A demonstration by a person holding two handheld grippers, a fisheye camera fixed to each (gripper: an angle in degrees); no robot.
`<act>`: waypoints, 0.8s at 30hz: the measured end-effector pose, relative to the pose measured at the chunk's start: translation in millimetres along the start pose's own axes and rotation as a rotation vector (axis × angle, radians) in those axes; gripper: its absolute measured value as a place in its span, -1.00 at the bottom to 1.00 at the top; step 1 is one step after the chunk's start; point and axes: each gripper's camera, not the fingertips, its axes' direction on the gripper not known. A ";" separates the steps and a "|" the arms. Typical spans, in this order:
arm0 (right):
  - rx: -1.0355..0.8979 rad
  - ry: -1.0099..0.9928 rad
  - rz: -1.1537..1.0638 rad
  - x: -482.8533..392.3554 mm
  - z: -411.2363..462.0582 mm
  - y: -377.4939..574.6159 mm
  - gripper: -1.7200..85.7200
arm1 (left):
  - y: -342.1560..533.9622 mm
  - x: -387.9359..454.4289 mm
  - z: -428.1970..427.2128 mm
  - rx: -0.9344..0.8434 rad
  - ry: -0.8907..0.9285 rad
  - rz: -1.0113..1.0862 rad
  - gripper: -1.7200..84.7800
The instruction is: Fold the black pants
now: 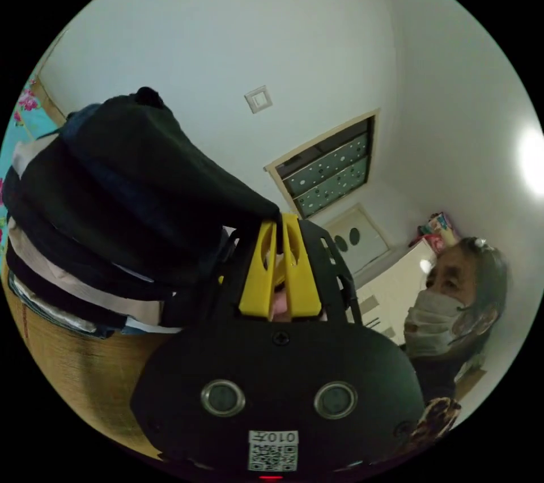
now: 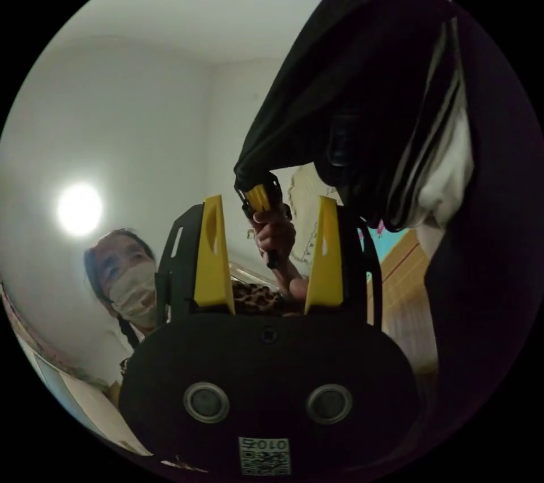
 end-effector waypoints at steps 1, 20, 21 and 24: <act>0.008 0.016 0.020 2.6 2.3 -0.5 -0.46 | 2.1 3.5 1.4 -0.010 -0.050 0.020 -0.94; 0.040 -0.064 0.010 2.0 -8.9 52.6 -0.53 | 30.3 -0.2 -16.3 -0.016 0.084 0.096 -0.96; 0.059 -0.047 0.004 -1.9 -8.2 53.6 -0.53 | 32.7 -0.8 -15.4 -0.022 0.086 0.099 -0.96; 0.130 0.016 0.024 -8.5 -13.3 54.8 -0.55 | 48.1 -7.3 -13.6 -0.044 0.093 0.102 -0.96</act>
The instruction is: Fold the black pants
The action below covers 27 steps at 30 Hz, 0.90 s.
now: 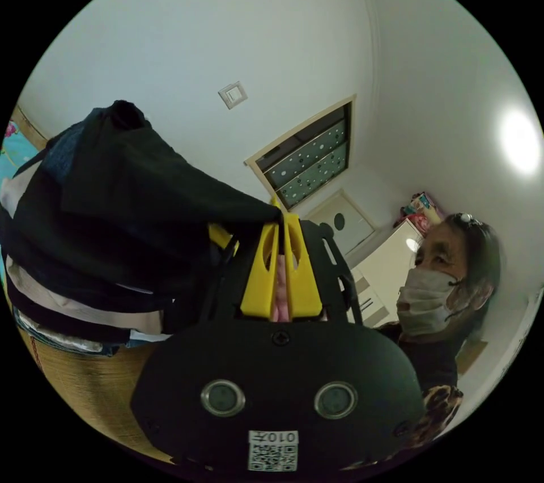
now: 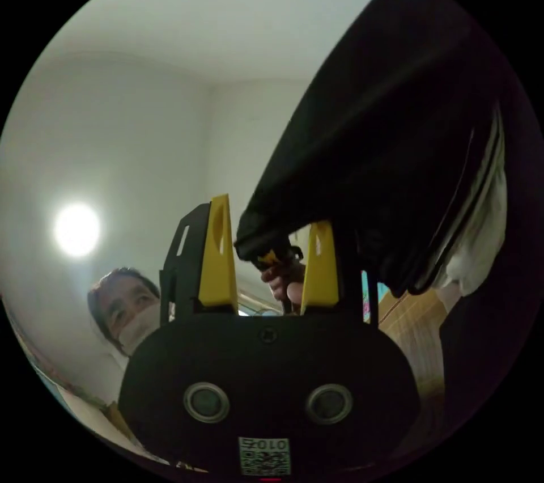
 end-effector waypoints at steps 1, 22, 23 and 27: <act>0.029 0.025 0.000 -2.2 -4.7 0.2 -0.56 | 6.6 -2.3 -0.8 -0.006 0.008 0.002 -0.96; 0.149 0.413 -0.368 -197.6 -78.7 171.0 -0.83 | -34.6 92.2 63.7 -0.088 0.190 0.401 -0.96; 0.166 0.432 -0.372 -207.9 -84.9 184.1 -0.83 | -45.3 106.9 88.3 -0.126 0.207 0.430 -0.96; 0.337 0.556 -0.369 -265.3 -138.2 296.2 -0.83 | -60.9 135.7 184.1 -0.279 0.315 0.435 -0.96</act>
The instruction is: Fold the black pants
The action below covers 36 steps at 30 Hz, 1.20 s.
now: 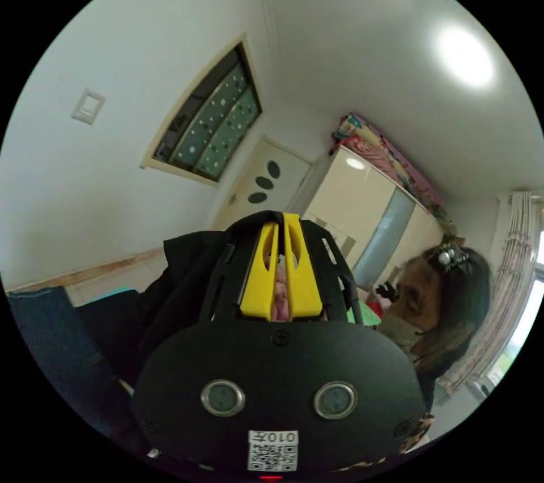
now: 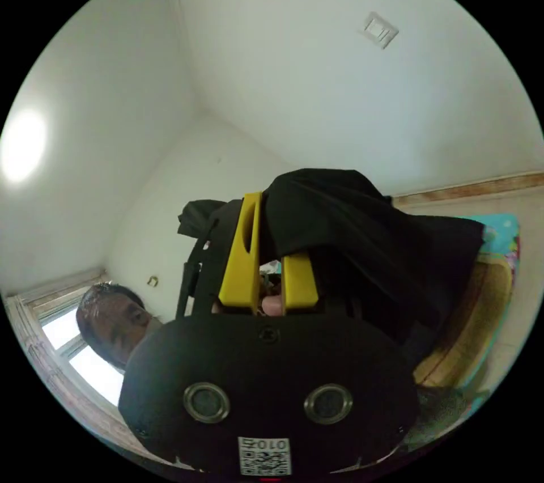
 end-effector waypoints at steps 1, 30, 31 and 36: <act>0.059 0.042 0.015 -11.1 -36.4 24.0 -0.83 | -9.3 -7.6 36.6 -0.045 0.056 -0.026 -0.96; 1.587 0.556 0.404 -327.0 -334.0 935.8 -0.76 | 449.8 72.7 908.0 -1.588 0.712 -0.304 -0.97; 1.598 0.624 0.420 -339.9 -327.4 950.3 -0.76 | 449.9 58.5 910.3 -1.579 0.706 -0.305 -0.97; 1.699 0.972 0.527 -389.6 -309.5 989.2 -0.70 | 438.9 18.6 907.1 -1.608 0.688 -0.129 -0.97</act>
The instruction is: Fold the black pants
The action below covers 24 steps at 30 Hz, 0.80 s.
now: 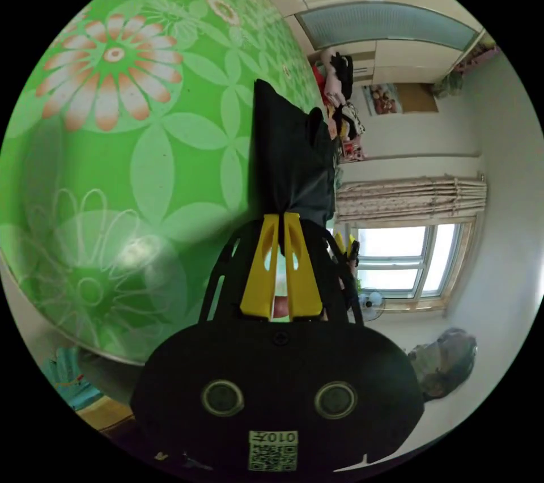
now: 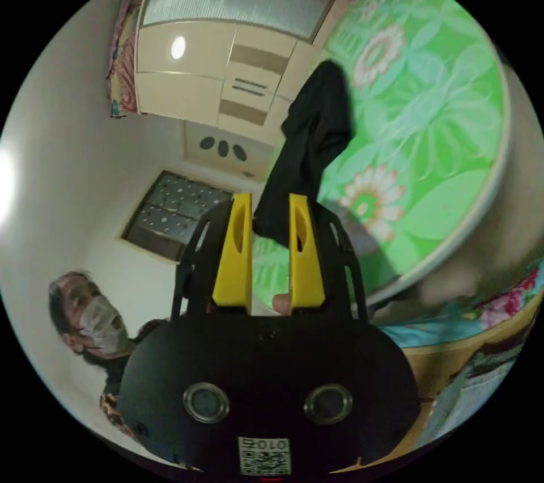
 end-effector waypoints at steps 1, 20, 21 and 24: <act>0.045 0.078 -0.017 -1.0 -11.5 -1.2 -0.68 | 8.1 -9.8 -12.2 0.005 -0.018 0.003 -0.97; -0.242 0.148 -0.154 -29.6 53.6 -49.2 -0.67 | 119.7 -148.3 -162.2 0.205 0.181 0.039 -0.96; -0.238 0.167 -0.145 -30.2 54.6 -48.7 -0.67 | 122.5 -156.7 -164.5 0.172 0.172 0.018 -0.96; -0.280 0.187 -0.097 -30.7 71.2 -46.4 -0.67 | 150.8 -191.9 -200.8 0.221 0.066 -0.054 -0.96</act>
